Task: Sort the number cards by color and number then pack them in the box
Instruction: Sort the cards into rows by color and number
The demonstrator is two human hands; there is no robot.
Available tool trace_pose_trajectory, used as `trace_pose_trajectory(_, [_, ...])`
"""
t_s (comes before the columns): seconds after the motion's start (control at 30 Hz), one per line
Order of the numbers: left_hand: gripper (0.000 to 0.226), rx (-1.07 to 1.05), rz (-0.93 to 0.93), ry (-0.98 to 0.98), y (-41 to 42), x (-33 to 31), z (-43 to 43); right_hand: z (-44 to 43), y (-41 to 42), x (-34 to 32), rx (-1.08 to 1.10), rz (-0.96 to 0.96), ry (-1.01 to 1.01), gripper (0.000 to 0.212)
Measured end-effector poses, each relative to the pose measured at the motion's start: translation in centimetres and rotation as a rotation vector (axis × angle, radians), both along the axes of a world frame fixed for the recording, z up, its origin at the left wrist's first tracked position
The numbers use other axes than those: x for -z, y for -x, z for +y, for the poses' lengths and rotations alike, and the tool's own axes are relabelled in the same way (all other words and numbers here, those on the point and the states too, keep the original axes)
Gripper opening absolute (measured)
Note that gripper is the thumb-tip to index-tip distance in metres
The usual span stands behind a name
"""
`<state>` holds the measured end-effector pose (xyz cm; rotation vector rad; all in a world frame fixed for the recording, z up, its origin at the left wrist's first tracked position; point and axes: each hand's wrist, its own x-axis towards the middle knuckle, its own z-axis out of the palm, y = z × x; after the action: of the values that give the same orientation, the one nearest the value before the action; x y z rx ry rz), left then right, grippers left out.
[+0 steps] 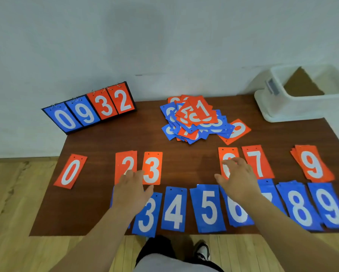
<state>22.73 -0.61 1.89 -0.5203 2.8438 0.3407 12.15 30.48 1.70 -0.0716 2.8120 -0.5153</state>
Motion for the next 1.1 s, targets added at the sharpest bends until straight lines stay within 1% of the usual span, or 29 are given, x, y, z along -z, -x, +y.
trace_pose_trajectory(0.13, [0.06, 0.047, -0.01, 0.084, 3.9, 0.2, 1.2, 2.0, 3.3, 0.0, 0.051, -0.003, 0.024, 0.056])
trace_pose_trajectory(0.23, [0.064, 0.089, -0.025, 0.112, 8.0, 0.7, 1.8, 2.8, 6.1, 0.6, 0.066, -0.022, 0.015, 0.057])
trace_pose_trajectory(0.33, [0.07, 0.124, -0.066, 0.107, 13.0, 0.9, 2.5, 3.5, 9.2, 0.8, 0.102, -0.08, -0.018, 0.059])
trace_pose_trajectory(0.47, [0.07, 0.124, -0.077, 0.118, 20.5, 1.6, 3.5, 4.7, 14.4, 1.6, 0.181, -0.139, -0.026, 0.057])
trace_pose_trajectory(0.67, [0.072, 0.118, -0.078, 0.108, 32.1, 3.2, 6.1, 5.4, 22.4, 4.6, 0.26, -0.179, -0.026, 0.057])
trace_pose_trajectory(0.77, [0.08, 0.117, -0.08, 0.072, 36.8, 4.5, 8.2, 5.1, 24.8, 6.5, 0.26, -0.199, -0.032, 0.057])
trace_pose_trajectory(0.87, [0.097, 0.058, -0.104, -0.015, 39.7, 6.0, 10.7, 4.9, 26.1, 7.4, 0.263, -0.227, -0.07, 0.056])
trace_pose_trajectory(0.97, [0.115, -0.049, -0.186, -0.084, 41.3, 7.2, 13.0, 5.0, 26.9, 7.5, 0.284, -0.245, -0.065, 0.054])
trace_pose_trajectory(1.03, [0.122, -0.124, -0.232, -0.1, 41.9, 7.7, 13.9, 5.1, 27.2, 7.3, 0.306, -0.26, -0.047, 0.053])
trace_pose_trajectory(1.1, [0.123, -0.184, -0.233, -0.122, 42.3, 8.1, 14.5, 5.1, 27.3, 7.1, 0.32, -0.27, -0.029, 0.053])
